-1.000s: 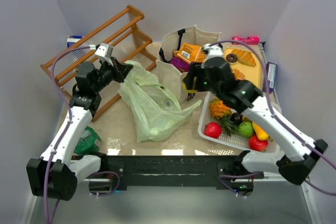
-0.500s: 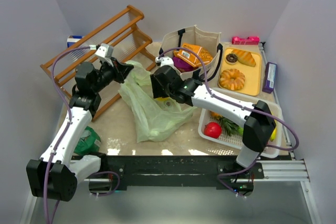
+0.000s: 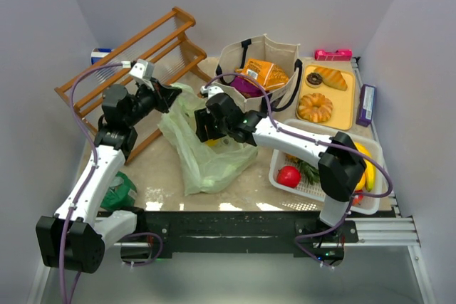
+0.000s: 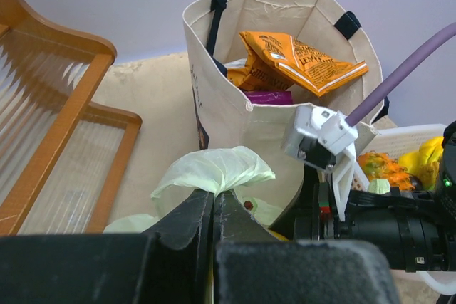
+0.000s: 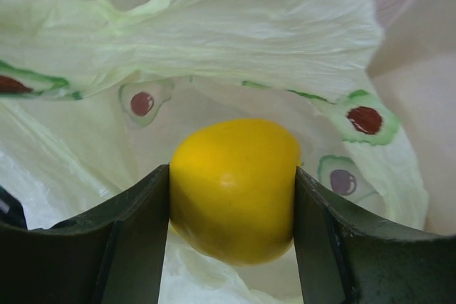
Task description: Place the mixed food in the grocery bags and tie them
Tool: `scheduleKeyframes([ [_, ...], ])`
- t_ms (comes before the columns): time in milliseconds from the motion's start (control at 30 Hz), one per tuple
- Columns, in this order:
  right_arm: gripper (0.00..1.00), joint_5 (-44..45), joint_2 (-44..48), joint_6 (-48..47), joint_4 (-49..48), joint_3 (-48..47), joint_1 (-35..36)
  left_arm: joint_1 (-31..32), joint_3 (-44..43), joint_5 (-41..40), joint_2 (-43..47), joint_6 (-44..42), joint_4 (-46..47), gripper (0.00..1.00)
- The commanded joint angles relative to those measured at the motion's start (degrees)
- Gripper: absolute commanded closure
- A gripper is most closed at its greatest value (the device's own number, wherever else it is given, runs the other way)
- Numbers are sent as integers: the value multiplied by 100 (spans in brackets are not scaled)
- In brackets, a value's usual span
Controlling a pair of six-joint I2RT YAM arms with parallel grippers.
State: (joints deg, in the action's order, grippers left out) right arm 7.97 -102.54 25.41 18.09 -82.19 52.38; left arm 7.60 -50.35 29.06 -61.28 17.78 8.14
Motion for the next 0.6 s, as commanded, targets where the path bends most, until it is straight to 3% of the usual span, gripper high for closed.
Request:
scheduleKeyframes([
  [0,94,-770,68,-53,-131,142,0,49,25,74,-25,-117,241,100],
  [100,72,-779,76,-62,54,195,0,67,34,56,-7,-143,232,100],
  [133,54,-779,111,-71,72,221,0,75,34,30,2,-161,232,100],
  [233,21,-595,260,-150,142,239,0,75,16,30,2,-178,214,100],
  [367,9,-533,393,-264,160,239,0,84,25,3,10,-187,205,100],
  [567,7,-542,795,-379,414,160,0,110,25,-128,19,-249,135,100],
])
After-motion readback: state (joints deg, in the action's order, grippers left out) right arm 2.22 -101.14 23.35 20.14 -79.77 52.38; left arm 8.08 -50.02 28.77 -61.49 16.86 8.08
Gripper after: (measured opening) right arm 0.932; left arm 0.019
